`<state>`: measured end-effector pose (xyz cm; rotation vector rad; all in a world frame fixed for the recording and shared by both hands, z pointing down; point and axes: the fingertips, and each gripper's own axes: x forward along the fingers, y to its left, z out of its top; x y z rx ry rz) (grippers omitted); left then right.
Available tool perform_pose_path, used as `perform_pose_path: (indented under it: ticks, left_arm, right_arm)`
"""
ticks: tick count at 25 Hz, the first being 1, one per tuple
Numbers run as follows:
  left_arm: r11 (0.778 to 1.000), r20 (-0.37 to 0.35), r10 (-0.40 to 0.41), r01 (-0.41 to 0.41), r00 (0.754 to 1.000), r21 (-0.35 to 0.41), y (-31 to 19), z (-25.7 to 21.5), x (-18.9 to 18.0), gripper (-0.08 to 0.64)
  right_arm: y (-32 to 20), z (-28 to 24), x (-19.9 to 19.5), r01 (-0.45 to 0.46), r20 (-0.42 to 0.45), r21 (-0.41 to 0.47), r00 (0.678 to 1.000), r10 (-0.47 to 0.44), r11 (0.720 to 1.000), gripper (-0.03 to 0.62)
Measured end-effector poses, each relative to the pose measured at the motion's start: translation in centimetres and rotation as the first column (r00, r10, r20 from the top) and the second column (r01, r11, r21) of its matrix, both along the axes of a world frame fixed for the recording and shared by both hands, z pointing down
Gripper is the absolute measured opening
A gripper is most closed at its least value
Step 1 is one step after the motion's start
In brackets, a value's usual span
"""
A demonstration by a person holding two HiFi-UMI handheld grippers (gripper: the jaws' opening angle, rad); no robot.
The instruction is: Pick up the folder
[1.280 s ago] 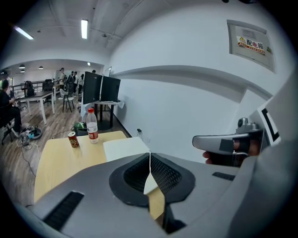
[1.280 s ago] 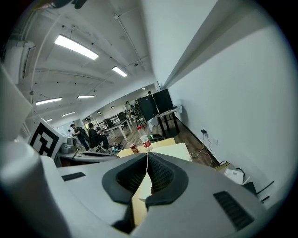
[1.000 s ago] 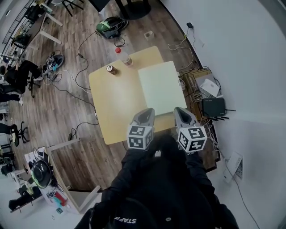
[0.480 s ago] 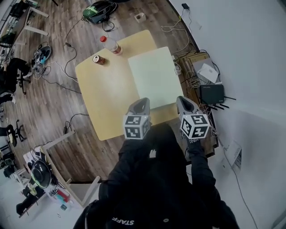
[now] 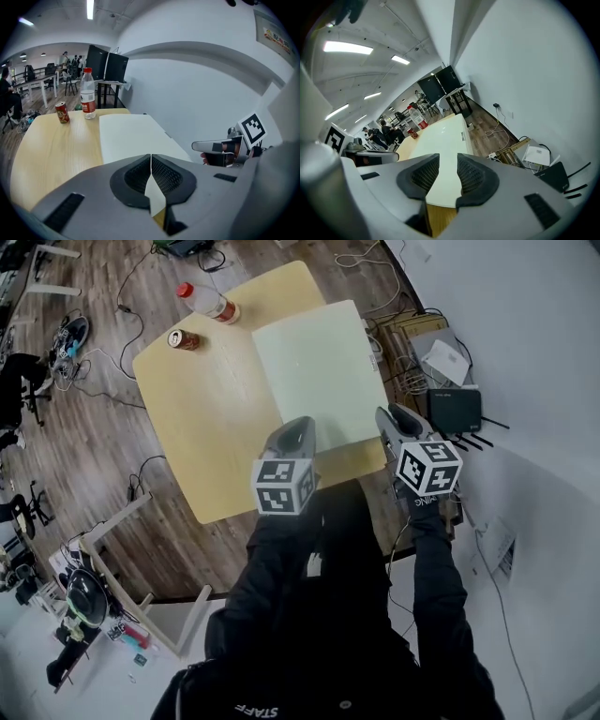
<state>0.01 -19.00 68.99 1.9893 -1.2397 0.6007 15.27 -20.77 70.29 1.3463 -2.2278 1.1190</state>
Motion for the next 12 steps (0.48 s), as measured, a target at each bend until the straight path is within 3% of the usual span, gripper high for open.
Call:
perform_pose_path:
  ticks: [4, 9, 12]
  left_arm:
    - [1.0, 0.007, -0.016, 0.016, 1.0, -0.004, -0.7, 1.4, -0.5, 0.035]
    - [0.999, 0.001, -0.037, 0.037, 0.999, -0.009, -1.4, 2.5, -0.9, 0.035]
    - [0.999, 0.001, -0.042, 0.042, 0.999, -0.002, -1.8, 2.9, -0.9, 0.035]
  right_arm:
    - [-1.1, 2.3, 0.2, 0.019, 0.041, -0.023, 0.999, -0.018, 1.0, 0.173]
    - [-2.4, 4.7, -0.7, 0.092, 0.167, -0.085, 0.983, -0.077, 0.992, 0.308]
    - [-3.0, 5.8, -0.6, 0.11, 0.206, -0.111, 0.975, -0.086, 0.988, 0.332]
